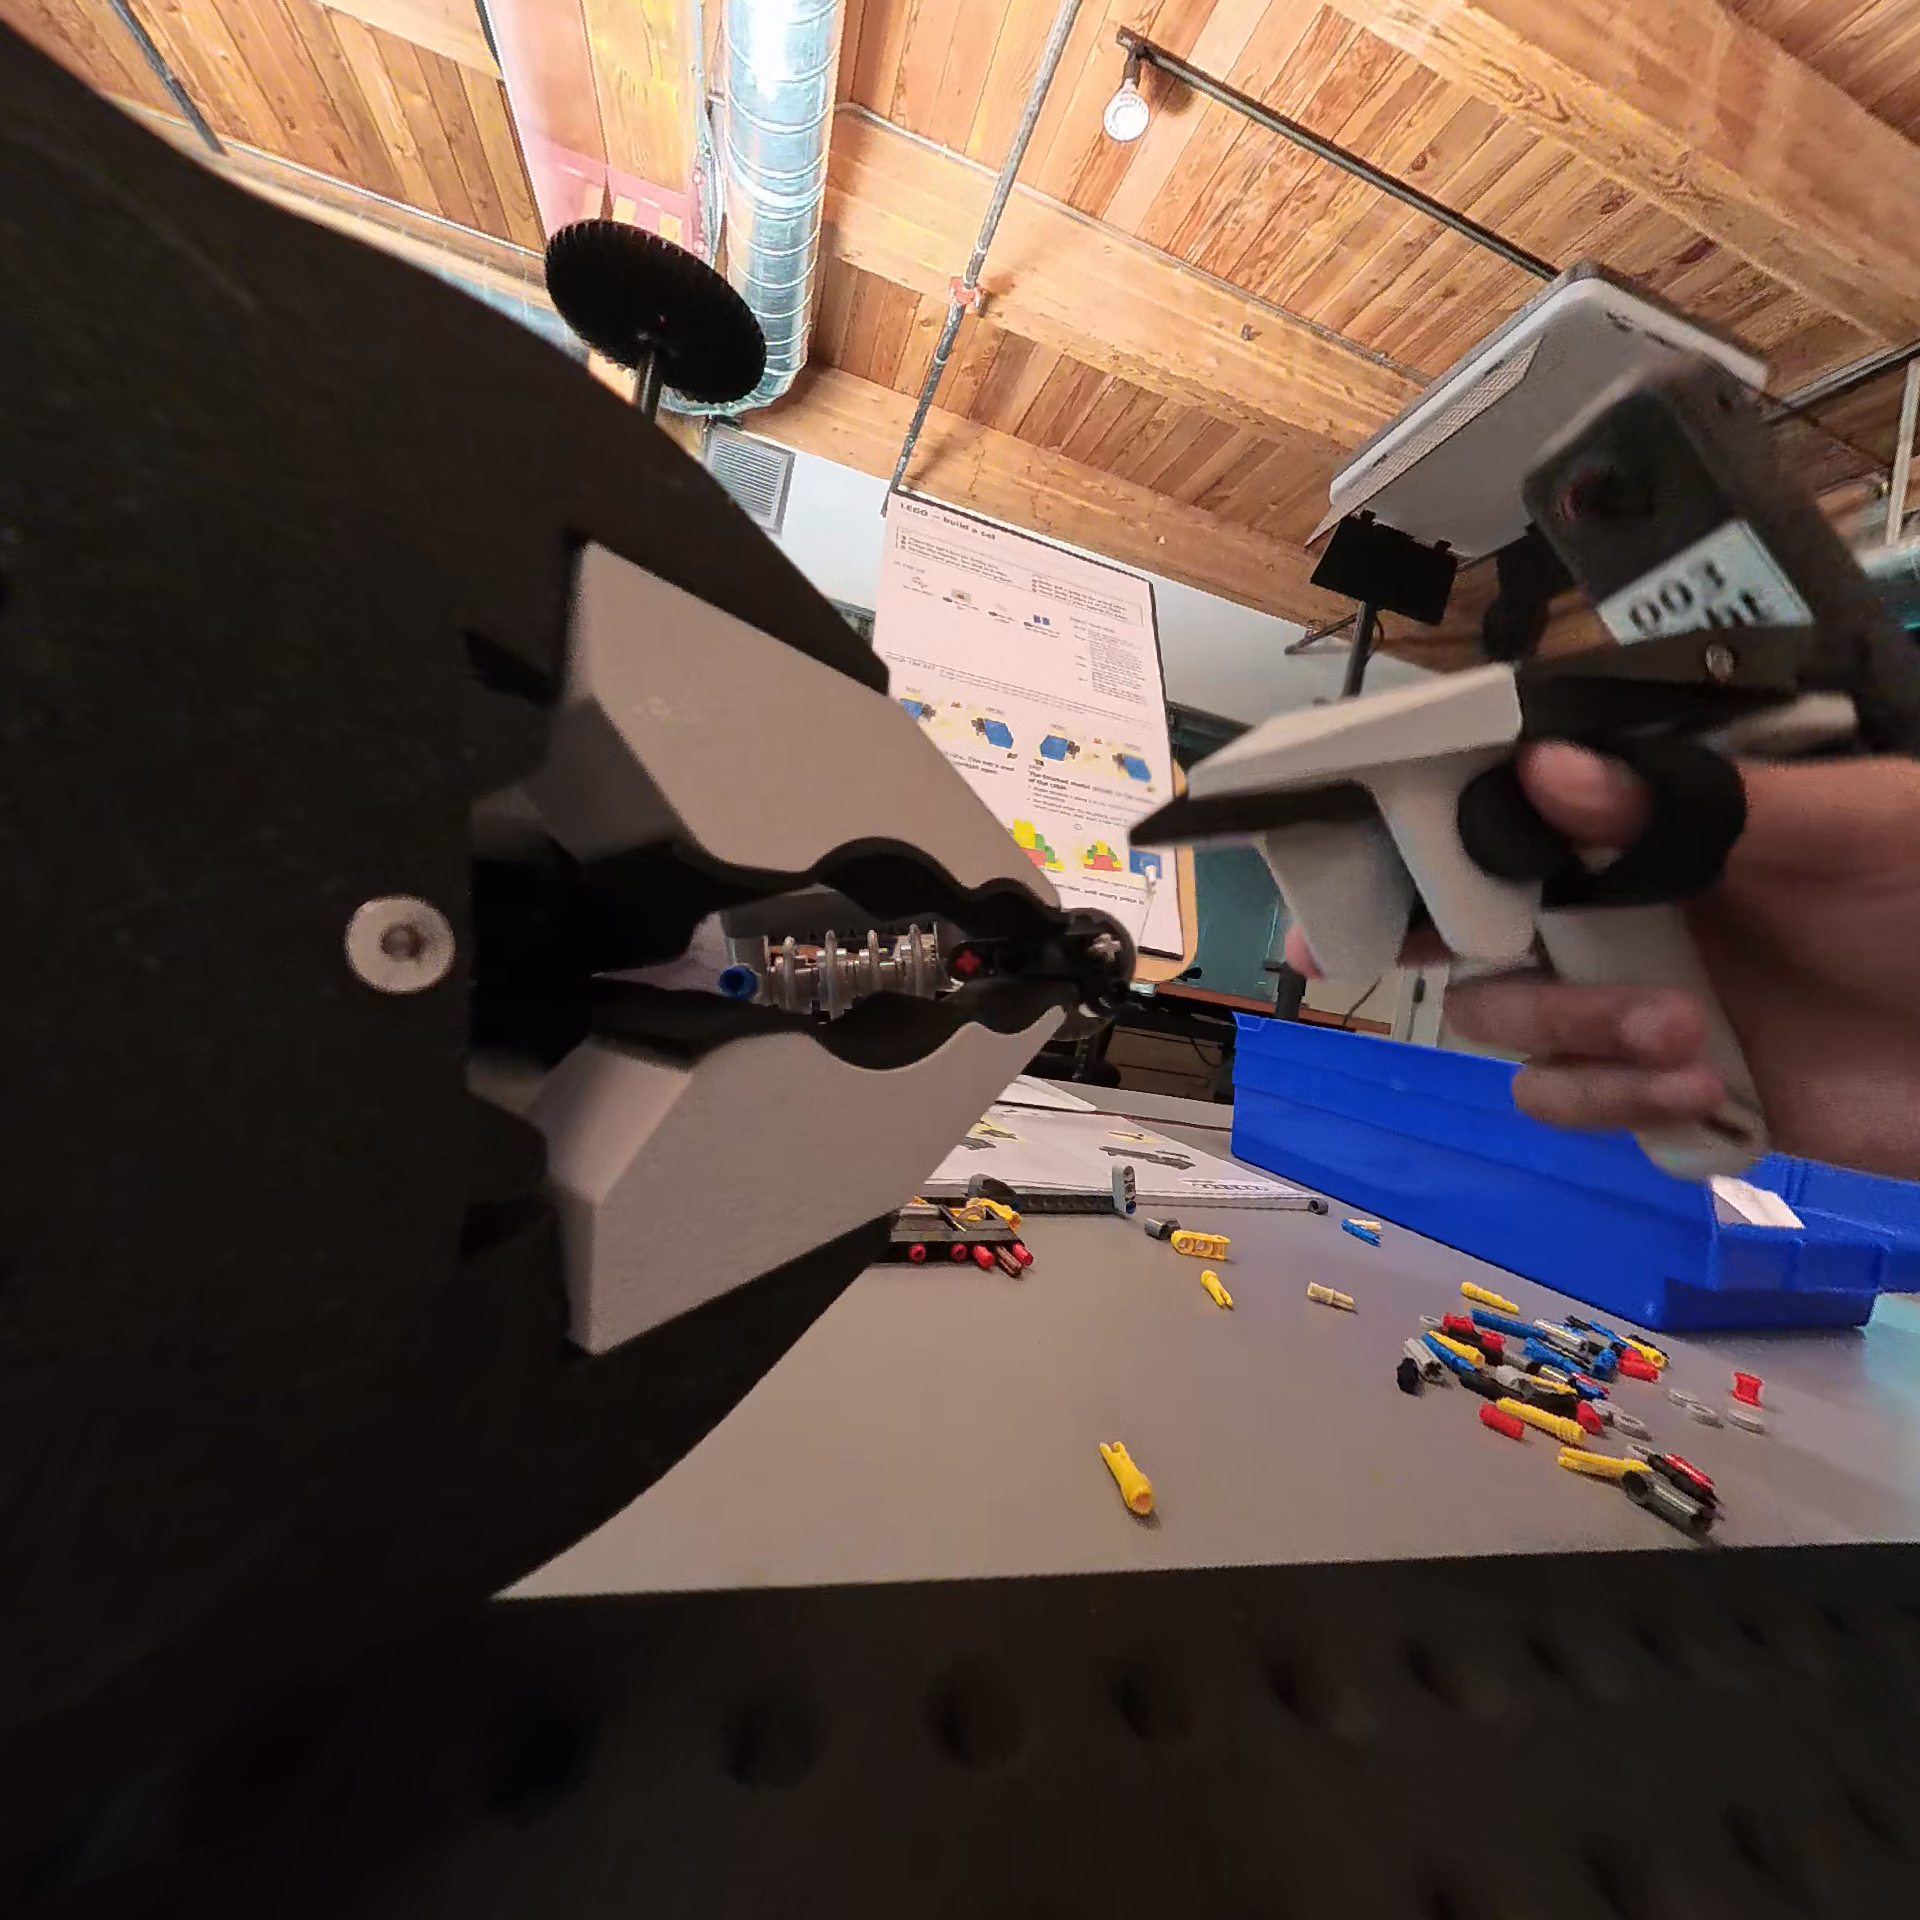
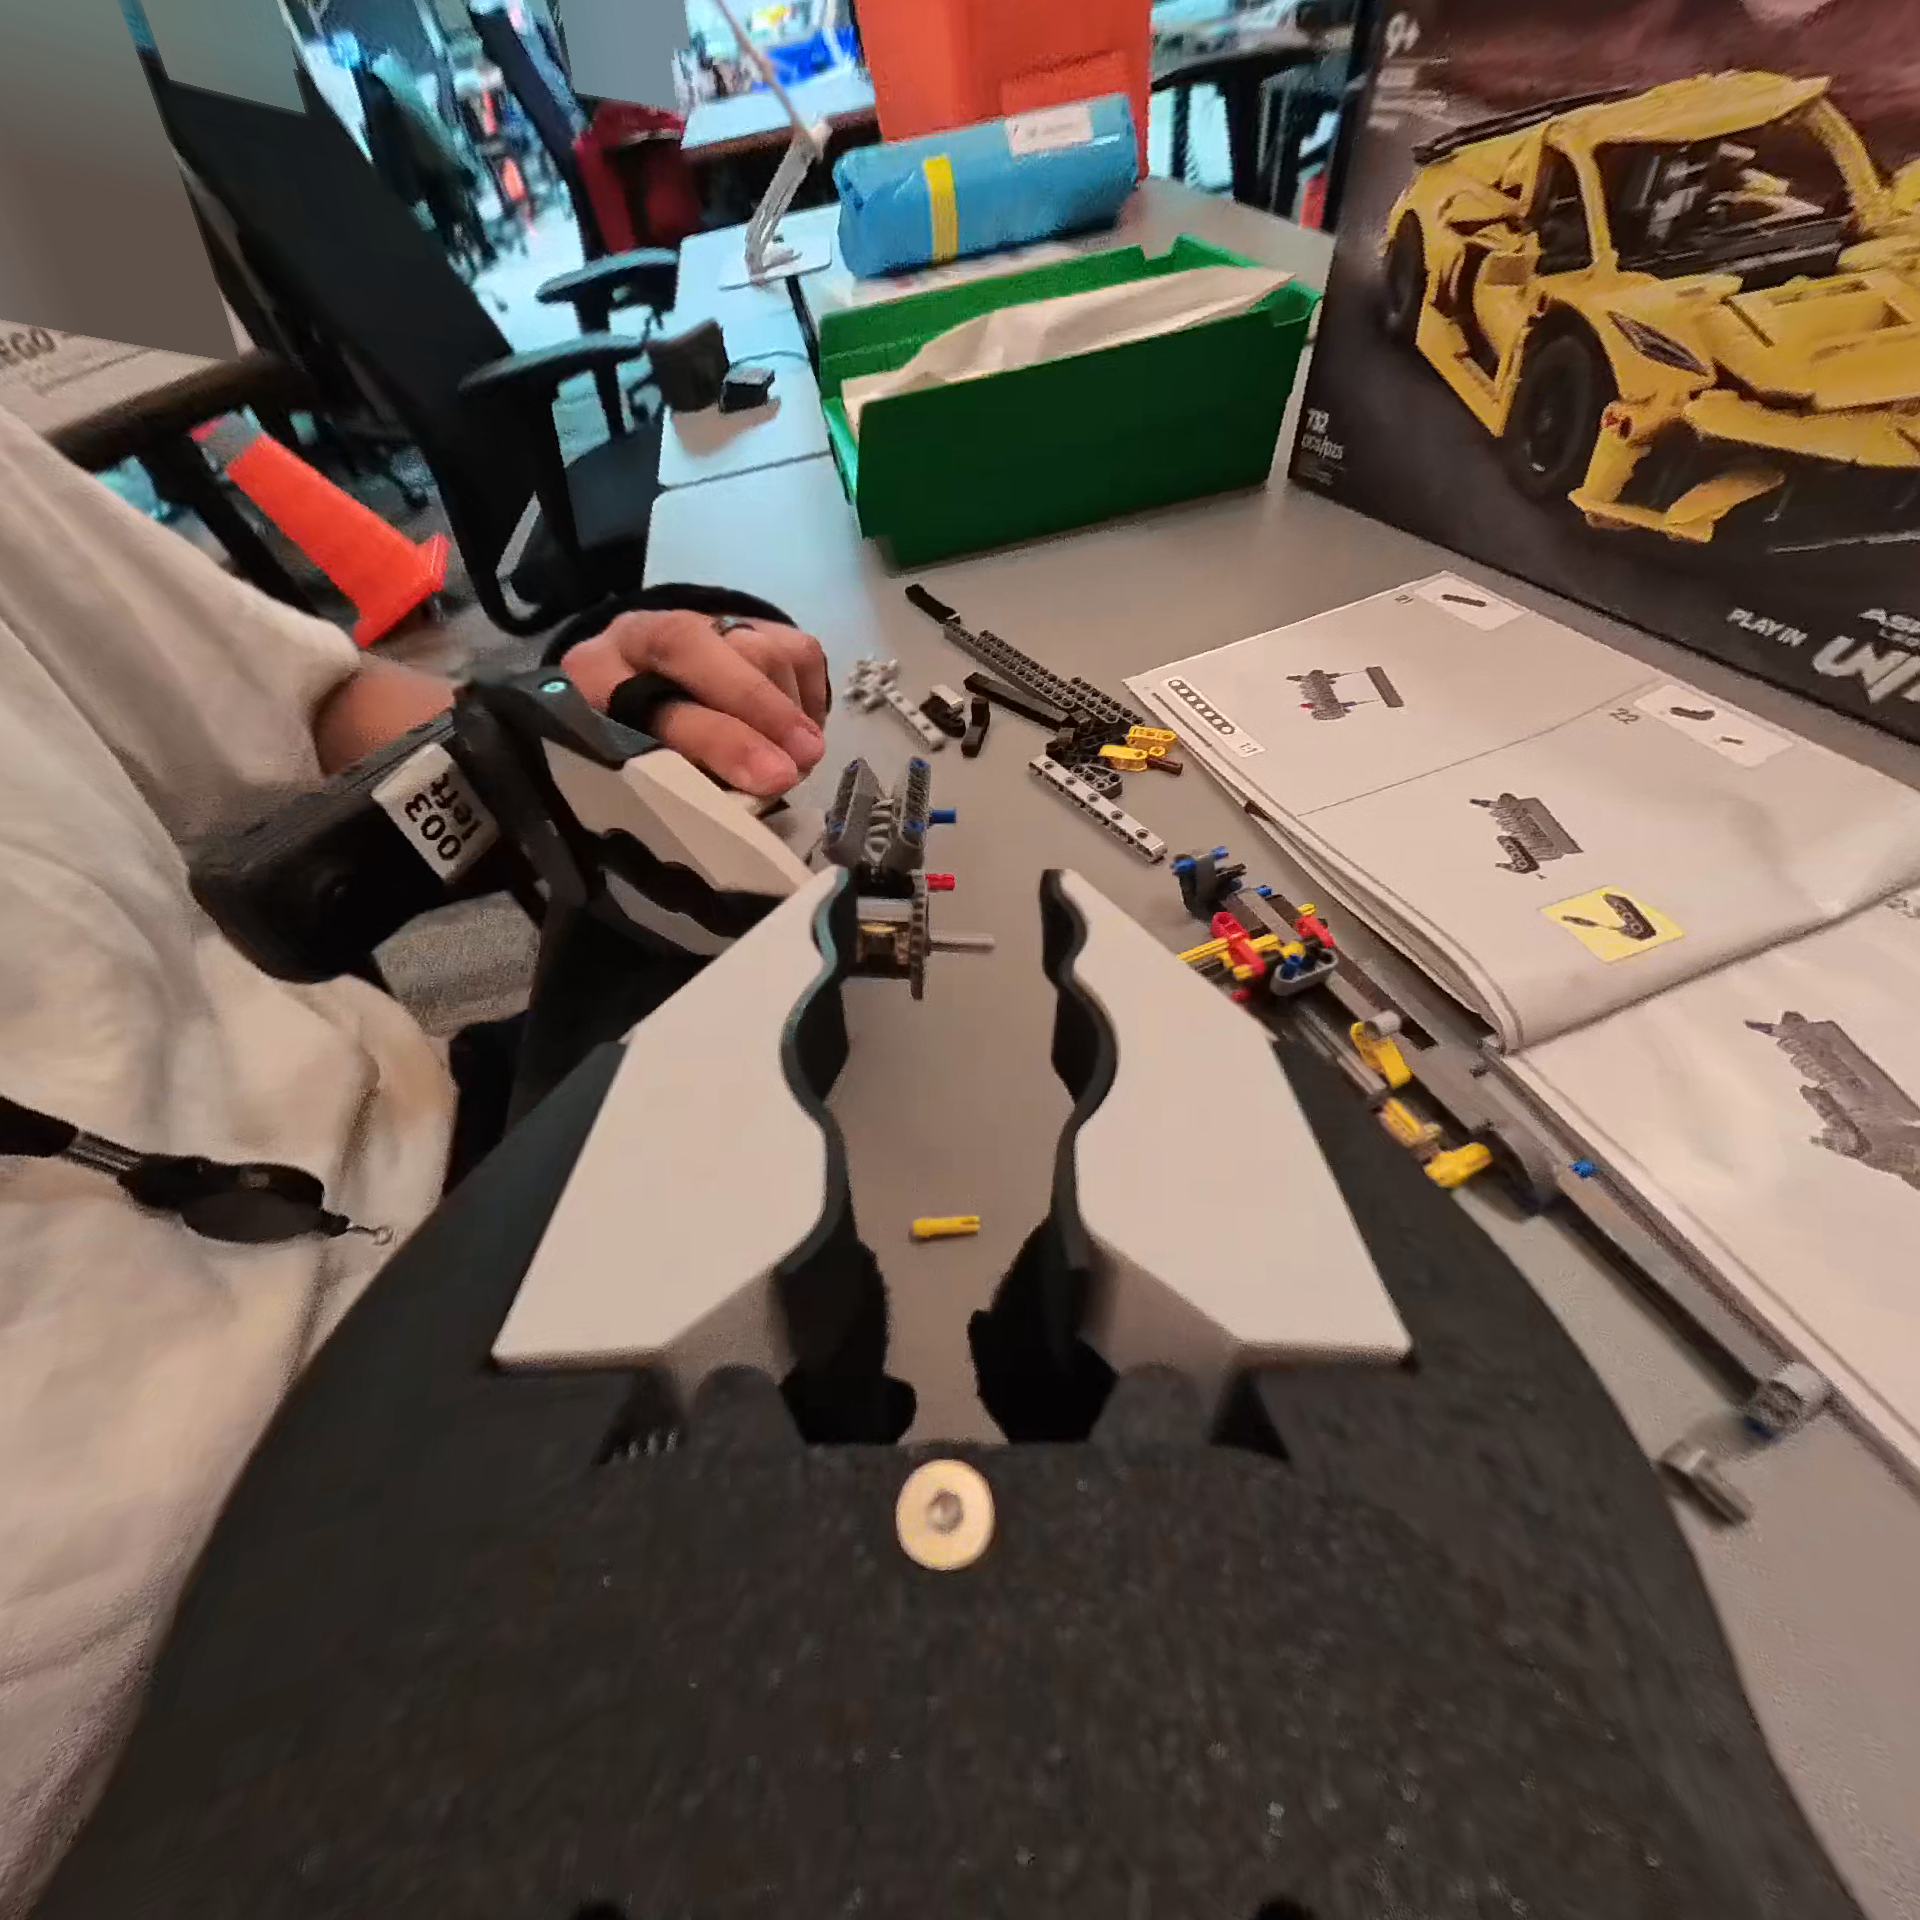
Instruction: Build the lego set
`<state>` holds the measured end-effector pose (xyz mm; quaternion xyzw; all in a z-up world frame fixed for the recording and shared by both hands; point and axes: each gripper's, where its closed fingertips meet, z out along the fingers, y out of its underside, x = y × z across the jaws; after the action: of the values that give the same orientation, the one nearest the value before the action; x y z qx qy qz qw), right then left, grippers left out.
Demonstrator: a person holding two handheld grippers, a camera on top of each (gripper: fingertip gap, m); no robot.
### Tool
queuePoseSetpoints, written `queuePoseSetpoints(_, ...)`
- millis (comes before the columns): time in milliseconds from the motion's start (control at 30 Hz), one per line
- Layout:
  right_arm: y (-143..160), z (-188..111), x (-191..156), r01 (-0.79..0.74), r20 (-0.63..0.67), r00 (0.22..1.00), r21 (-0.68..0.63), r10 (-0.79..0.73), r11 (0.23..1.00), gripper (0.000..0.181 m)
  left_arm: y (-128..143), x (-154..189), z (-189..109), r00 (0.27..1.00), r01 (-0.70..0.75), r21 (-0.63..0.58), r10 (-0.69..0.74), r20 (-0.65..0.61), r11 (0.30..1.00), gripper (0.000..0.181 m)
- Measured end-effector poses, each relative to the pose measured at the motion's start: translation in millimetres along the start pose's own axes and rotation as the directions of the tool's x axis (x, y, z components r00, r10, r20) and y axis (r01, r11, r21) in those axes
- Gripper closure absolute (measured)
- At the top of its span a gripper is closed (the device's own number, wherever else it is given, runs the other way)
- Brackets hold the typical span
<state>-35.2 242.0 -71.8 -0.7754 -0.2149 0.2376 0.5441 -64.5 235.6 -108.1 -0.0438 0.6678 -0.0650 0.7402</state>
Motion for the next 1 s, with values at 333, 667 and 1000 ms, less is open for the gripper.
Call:
queuePoseSetpoints(333, 35, 20, 2, -0.058, -0.079, 0.994, 0.174, 0.073, 0.983, 0.156, 17, 2, 2, 0.998, 0.053, -0.070, -0.054, -0.015, 0.996, 0.175)
queuePoseSetpoints(667, 40, 24, -5, 0.006, -0.057, 0.998, 0.157, 0.003, 0.988, 0.178, 2, 7, 2, 0.999, 0.024, 0.001, -0.024, -0.041, 1.000, 0.175)
queuePoseSetpoints(1000, 57, 35, -5, -0.056, -0.022, 0.998, 0.051, 0.057, 0.997, 0.176, -5, 10, 6, 0.996, 0.032, 0.010, -0.031, -0.086, 0.999, 0.175)
